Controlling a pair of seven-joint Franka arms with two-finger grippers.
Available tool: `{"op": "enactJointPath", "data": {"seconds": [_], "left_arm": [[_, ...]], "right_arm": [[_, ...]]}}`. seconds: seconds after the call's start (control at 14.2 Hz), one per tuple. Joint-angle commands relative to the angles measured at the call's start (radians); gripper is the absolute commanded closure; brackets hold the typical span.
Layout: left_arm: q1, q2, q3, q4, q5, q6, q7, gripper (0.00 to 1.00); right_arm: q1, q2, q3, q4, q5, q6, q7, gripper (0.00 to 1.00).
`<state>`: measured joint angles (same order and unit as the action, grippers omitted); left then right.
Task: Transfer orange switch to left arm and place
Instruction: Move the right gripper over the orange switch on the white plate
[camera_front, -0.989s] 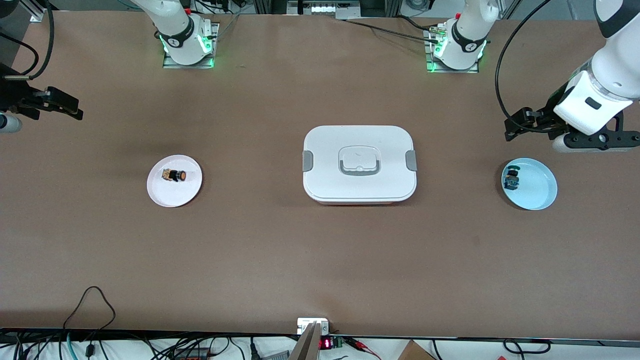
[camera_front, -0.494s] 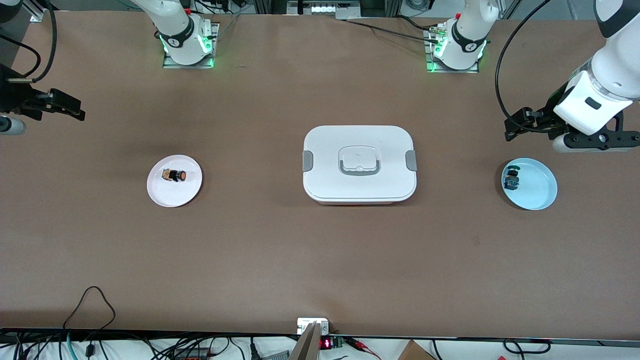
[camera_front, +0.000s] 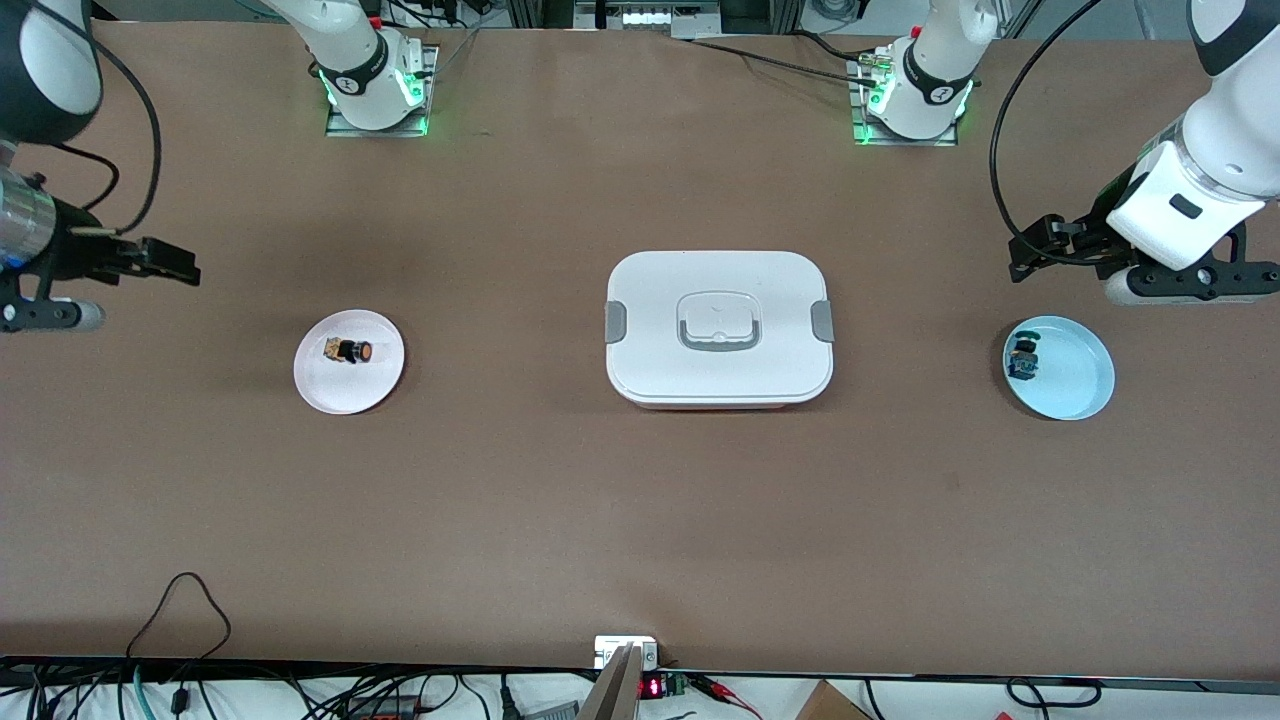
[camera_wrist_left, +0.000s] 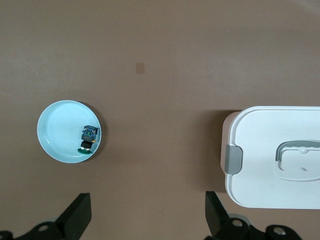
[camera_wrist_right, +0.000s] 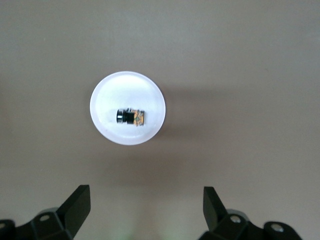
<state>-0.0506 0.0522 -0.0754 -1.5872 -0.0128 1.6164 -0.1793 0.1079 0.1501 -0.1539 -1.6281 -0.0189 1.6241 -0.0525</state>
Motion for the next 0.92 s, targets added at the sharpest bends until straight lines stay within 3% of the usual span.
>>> {"op": "enactJointPath", "data": {"seconds": [0.0,0.14,0.57,0.85], "left_arm": [[-0.002,0.011,-0.001,0.027,0.005,-0.013,-0.009,0.00],[-0.002,0.011,-0.001,0.027,0.005,-0.015,-0.009,0.00],[-0.002,0.011,-0.001,0.027,0.005,-0.015,-0.008,0.00],[0.000,0.012,-0.001,0.027,0.005,-0.015,-0.006,0.00]], "right_arm": [[-0.007,0.035,0.002,-0.027,-0.018,0.081,0.006,0.00],[0.001,0.052,0.002,-0.068,-0.039,0.143,0.008,0.00],[0.007,0.051,0.007,-0.341,-0.023,0.413,0.013,0.00],[0.015,0.092,0.011,-0.386,0.031,0.467,0.013,0.00]]}}
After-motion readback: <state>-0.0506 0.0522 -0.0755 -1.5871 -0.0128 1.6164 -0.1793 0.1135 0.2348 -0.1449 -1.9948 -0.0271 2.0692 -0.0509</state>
